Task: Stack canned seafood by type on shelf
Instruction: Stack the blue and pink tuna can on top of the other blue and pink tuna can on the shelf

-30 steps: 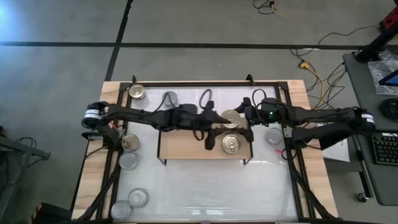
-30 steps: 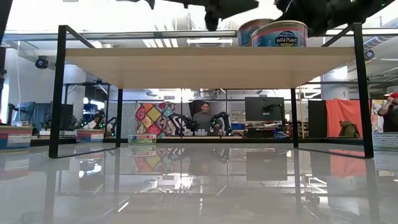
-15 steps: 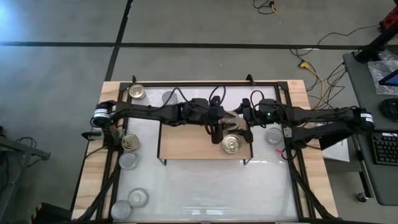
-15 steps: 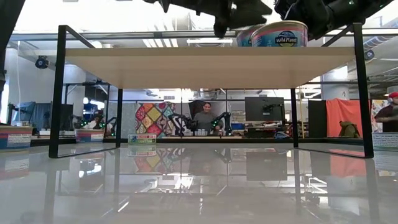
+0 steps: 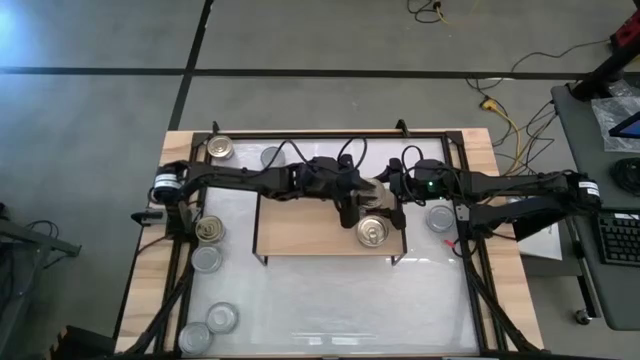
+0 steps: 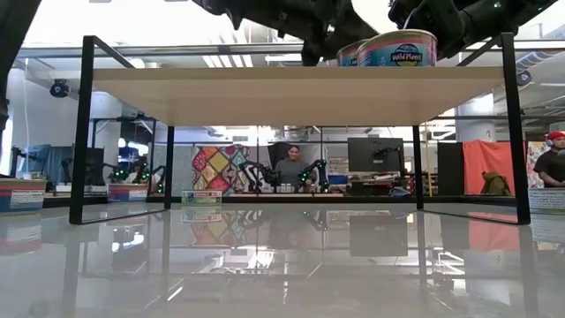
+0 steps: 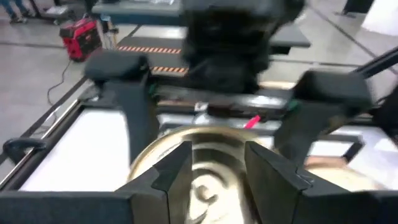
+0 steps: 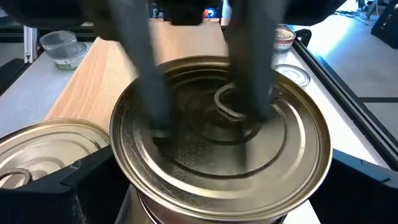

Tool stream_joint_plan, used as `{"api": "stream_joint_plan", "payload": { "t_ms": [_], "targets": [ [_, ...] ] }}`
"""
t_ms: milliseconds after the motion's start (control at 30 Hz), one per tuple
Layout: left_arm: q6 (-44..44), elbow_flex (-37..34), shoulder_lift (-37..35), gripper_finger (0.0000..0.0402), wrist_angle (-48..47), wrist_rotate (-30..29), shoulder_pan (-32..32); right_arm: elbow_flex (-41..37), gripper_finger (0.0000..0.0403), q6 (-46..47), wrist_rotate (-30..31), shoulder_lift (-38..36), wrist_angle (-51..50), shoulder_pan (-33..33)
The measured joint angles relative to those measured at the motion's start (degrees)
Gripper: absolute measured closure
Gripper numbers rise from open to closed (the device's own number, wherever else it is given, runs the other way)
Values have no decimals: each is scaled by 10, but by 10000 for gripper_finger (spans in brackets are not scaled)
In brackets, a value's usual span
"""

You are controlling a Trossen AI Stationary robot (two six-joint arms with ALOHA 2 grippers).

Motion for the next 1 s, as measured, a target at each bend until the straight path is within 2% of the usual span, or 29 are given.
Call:
{"api": "stream_joint_plan", "payload": {
  "t_ms": [467,1000],
  "targets": [
    [-23,18,3,268,-75,1,13,1,3,45,1,0,-5,0],
    [-31,17,29,268,-60,1,13,65,3,13,0,-3,-171,0]
  ]
}}
